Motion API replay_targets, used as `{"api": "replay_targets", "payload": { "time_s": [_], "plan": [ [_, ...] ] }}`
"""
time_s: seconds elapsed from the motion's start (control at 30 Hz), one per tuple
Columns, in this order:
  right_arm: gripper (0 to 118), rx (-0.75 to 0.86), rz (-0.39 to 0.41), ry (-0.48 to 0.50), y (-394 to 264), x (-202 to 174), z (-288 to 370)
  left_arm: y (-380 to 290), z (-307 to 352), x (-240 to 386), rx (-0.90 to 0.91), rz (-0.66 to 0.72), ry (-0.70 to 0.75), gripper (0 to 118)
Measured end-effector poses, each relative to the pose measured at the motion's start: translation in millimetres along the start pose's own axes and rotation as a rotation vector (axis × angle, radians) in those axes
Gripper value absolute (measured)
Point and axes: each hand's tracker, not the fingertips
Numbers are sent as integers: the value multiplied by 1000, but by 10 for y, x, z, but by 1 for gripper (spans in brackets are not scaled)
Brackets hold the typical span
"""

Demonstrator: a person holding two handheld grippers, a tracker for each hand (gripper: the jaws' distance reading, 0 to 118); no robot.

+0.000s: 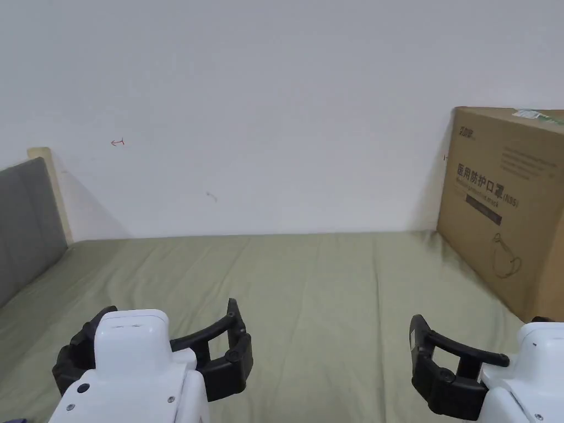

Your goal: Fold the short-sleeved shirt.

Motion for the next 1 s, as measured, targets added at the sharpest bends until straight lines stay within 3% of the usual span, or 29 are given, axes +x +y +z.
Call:
{"api": "replay_targets", "payload": {
  "time_s": [0.07, 0.13, 0.5, 0.57, 0.6, 0.63, 0.7, 0.73, 0.77, 0.83, 0.87, 0.9, 1.0],
  "plan": [
    [118, -30, -6, -9, 12, 17, -29, -2, 0, -5, -4, 5, -2, 116],
    [118, -60, 20, -80, 5, 12, -60, -9, -3, -16, -5, 8, -1, 116],
    [118, -31, -72, -57, 3, 120, -107, 22, -43, -27, -4, 23, 13, 116],
    [118, -36, -257, -63, -11, 272, -144, 63, -91, 54, 29, -117, 92, 116],
    [118, -50, -404, -63, -47, 395, -174, 77, -108, 125, 56, -226, 132, 116],
    [118, -73, -600, -69, -119, 547, -208, 70, -116, 204, 96, -349, 155, 116],
    [118, -147, -1101, -92, -425, 866, -267, 12, -100, 427, 186, -676, 204, 116],
    [118, -203, -1373, -97, -651, 1010, -310, -113, -118, 539, 245, -910, 244, 116],
    [118, -272, -1585, -116, -893, 1103, -335, -287, -136, 629, 311, -1164, 284, 116],
    [118, -370, -1866, -189, -1310, 1107, -274, -621, -163, 691, 449, -1585, 334, 116],
    [118, -367, -1923, -200, -1486, 1107, -232, -727, -163, 672, 493, -1697, 314, 116],
    [118, -376, -1930, -209, -1538, 1115, -215, -736, -144, 676, 483, -1683, 277, 116],
    [118, -325, -1769, -204, -1398, 1144, -196, -506, -109, 725, 287, -1293, 180, 116]
  ]
}}
